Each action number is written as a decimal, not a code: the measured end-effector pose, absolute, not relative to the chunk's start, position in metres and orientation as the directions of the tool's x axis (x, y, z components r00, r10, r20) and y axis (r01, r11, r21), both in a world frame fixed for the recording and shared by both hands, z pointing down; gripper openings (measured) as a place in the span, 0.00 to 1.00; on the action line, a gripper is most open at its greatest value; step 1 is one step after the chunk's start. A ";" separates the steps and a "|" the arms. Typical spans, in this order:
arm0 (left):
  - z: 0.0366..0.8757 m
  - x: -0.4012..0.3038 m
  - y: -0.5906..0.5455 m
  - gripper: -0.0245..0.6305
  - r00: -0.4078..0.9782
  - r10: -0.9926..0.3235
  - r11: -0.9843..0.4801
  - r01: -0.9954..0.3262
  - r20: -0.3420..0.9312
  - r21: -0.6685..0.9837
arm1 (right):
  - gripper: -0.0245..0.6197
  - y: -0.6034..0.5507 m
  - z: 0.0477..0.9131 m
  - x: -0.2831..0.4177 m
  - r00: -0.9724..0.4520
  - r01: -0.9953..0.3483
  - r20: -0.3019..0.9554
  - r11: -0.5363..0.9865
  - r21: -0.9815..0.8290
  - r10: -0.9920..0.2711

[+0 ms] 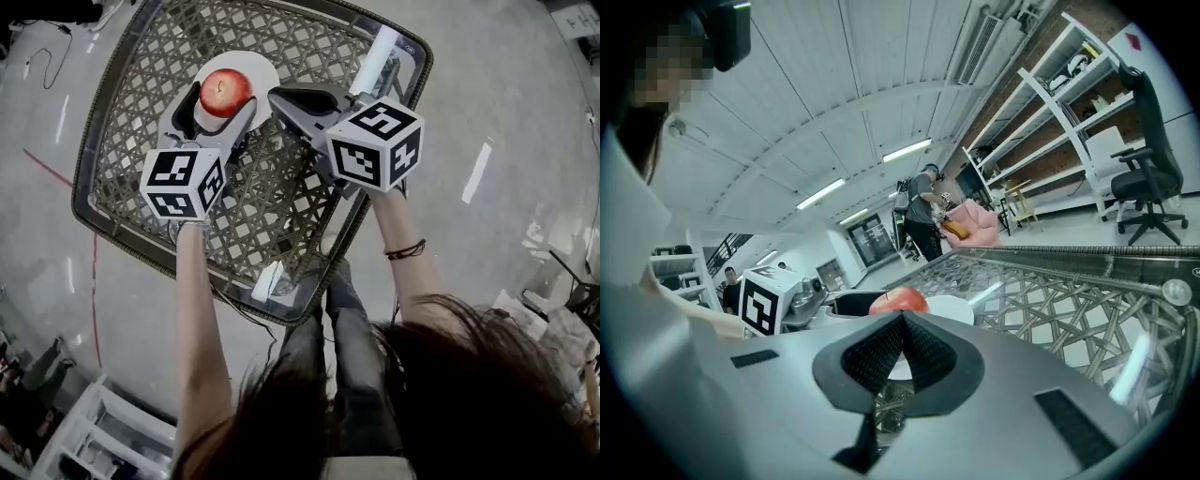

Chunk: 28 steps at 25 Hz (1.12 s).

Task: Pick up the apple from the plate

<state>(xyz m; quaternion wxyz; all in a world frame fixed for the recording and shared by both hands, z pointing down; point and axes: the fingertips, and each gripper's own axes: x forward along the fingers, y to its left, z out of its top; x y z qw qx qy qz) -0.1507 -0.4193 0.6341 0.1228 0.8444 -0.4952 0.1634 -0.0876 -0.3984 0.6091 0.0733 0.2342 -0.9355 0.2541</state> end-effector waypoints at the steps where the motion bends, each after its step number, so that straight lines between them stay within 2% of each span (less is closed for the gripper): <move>1: 0.635 -0.150 -0.420 0.64 0.457 -0.795 -0.482 -0.875 0.399 0.042 | 0.05 -0.399 0.609 -0.087 -0.878 -0.478 0.255 0.760 -0.441 -0.404; 15: 0.636 -0.148 -0.421 0.63 0.464 -0.775 -0.492 -0.869 0.429 0.052 | 0.05 -0.401 0.605 -0.083 -0.868 -0.497 0.260 0.744 -0.447 -0.423; 28: 0.591 -0.144 -0.400 0.62 0.459 -0.805 -0.448 -0.886 0.377 0.123 | 0.05 -0.392 0.564 -0.076 -0.867 -0.498 0.265 0.754 -0.429 -0.421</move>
